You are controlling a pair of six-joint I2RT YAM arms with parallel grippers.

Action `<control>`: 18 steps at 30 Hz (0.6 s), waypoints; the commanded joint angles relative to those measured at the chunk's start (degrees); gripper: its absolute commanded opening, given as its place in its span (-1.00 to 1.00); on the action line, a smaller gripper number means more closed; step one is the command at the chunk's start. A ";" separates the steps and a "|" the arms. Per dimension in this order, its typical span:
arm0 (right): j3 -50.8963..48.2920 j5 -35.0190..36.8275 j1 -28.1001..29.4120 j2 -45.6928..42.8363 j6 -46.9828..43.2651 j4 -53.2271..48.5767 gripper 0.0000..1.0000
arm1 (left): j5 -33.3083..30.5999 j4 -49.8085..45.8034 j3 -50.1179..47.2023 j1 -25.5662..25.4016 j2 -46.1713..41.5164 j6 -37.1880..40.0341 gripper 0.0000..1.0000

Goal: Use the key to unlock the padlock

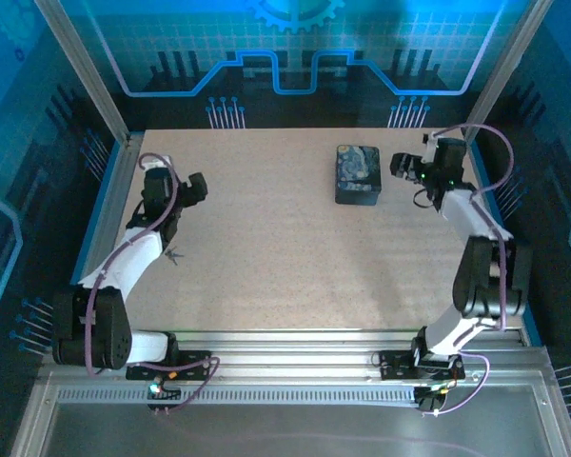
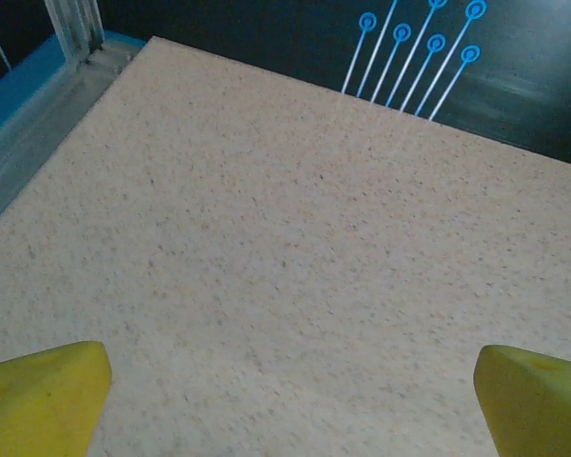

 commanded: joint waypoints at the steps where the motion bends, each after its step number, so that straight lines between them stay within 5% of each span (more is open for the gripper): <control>1: 7.57 -9.49 0.34 7.76 3.90 -10.69 0.75 | 1.48 -20.22 3.84 -2.68 -1.60 -9.77 0.98; 6: 18.10 -10.68 3.57 17.48 5.11 -15.56 0.61 | 1.79 -27.69 5.45 -10.35 -2.13 -9.98 0.98; 11: 23.32 -11.13 6.90 23.12 4.82 -19.00 0.42 | 3.20 -31.72 7.68 -12.50 -2.82 -10.39 0.98; 18: 16.54 -11.57 14.51 20.38 7.14 -17.09 0.26 | 3.59 -33.87 10.45 -12.71 -2.77 -9.72 0.98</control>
